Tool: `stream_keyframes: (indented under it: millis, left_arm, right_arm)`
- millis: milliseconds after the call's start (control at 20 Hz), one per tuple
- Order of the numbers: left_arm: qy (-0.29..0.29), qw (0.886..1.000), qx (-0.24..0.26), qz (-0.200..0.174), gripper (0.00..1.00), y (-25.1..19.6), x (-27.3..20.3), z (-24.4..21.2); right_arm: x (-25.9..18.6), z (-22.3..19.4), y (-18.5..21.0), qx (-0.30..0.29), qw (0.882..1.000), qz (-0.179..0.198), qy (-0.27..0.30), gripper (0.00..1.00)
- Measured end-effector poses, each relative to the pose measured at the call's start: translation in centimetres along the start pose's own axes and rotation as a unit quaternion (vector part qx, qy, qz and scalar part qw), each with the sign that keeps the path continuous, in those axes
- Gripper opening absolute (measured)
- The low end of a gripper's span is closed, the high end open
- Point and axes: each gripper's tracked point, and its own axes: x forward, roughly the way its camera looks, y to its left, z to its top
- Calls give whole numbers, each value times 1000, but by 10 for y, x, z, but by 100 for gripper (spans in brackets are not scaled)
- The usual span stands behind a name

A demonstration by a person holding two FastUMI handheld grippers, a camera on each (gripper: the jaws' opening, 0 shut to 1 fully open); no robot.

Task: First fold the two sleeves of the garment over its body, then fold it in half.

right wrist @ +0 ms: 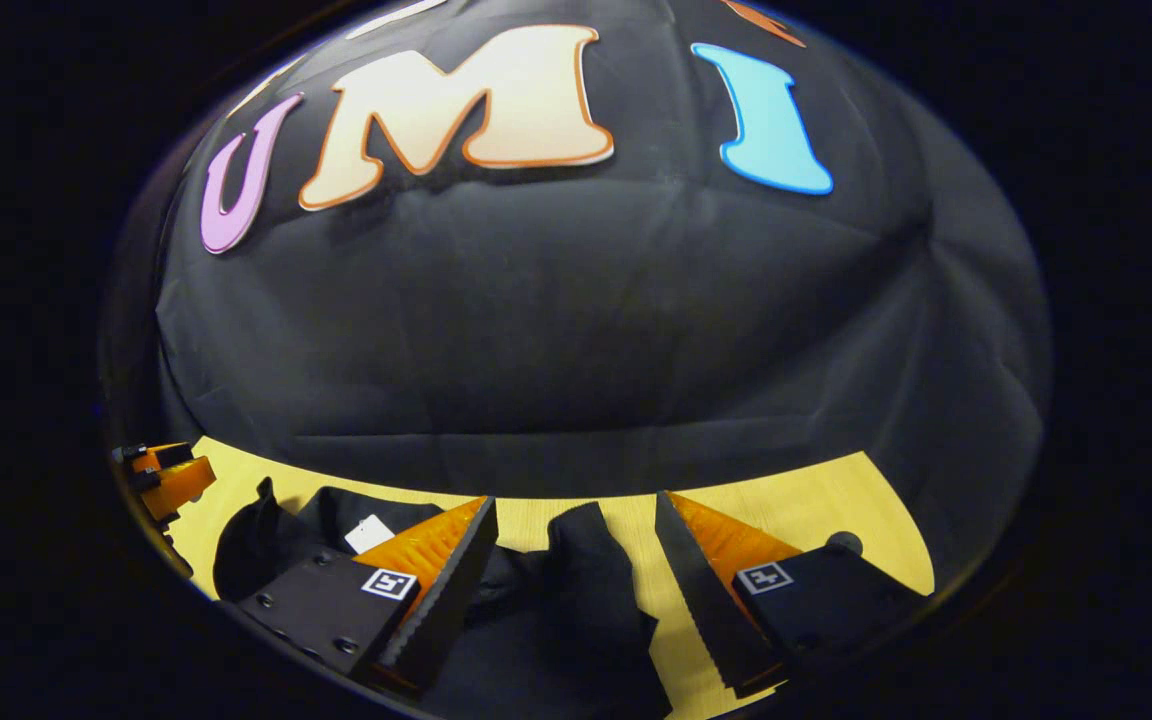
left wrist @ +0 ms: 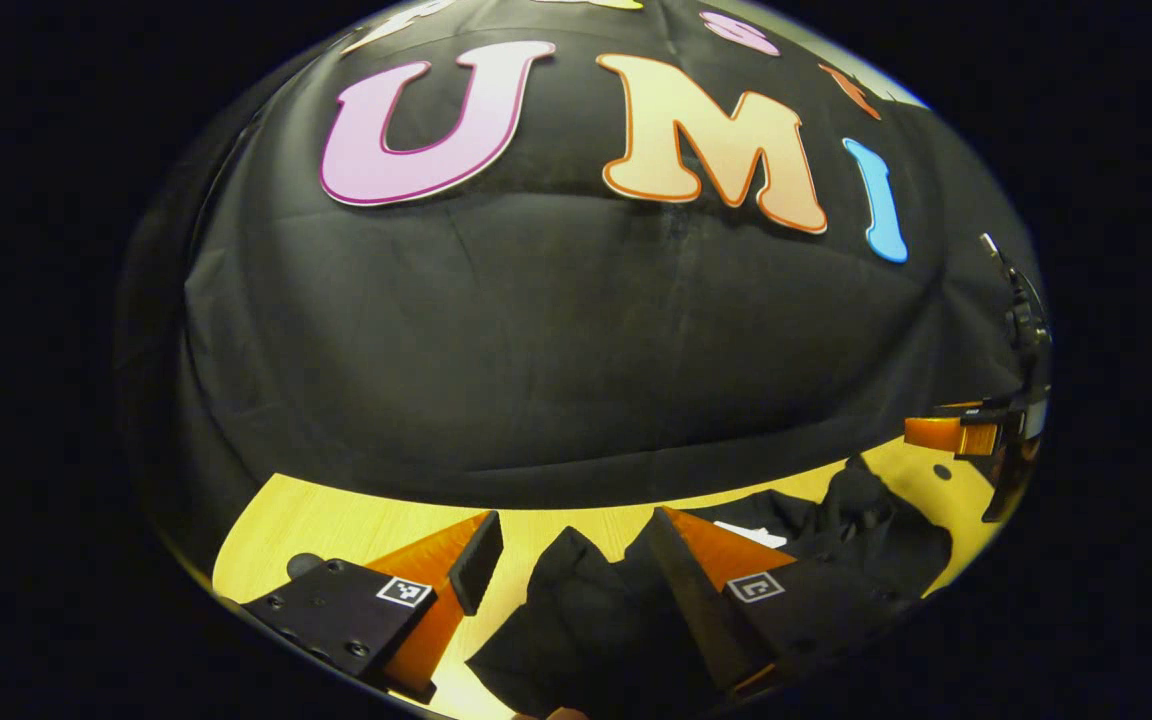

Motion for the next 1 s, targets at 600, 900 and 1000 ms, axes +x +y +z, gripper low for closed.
stream_keyframes:
  millis: [600, 900, 1000]
  left_arm:
    - [-66, 996, -56, -24, 93, -48, -159, 48]
    - [-93, 995, -25, -26, 92, -83, -246, 50]
    - [-87, 996, -23, -28, 93, -91, -278, 43]
  right_arm:
    - [-160, -20, 47, -24, 995, 48, -80, 99]
    - [-254, -39, 87, -62, 988, 83, -114, 99]
    - [-285, -51, 99, -52, 987, 98, -113, 99]
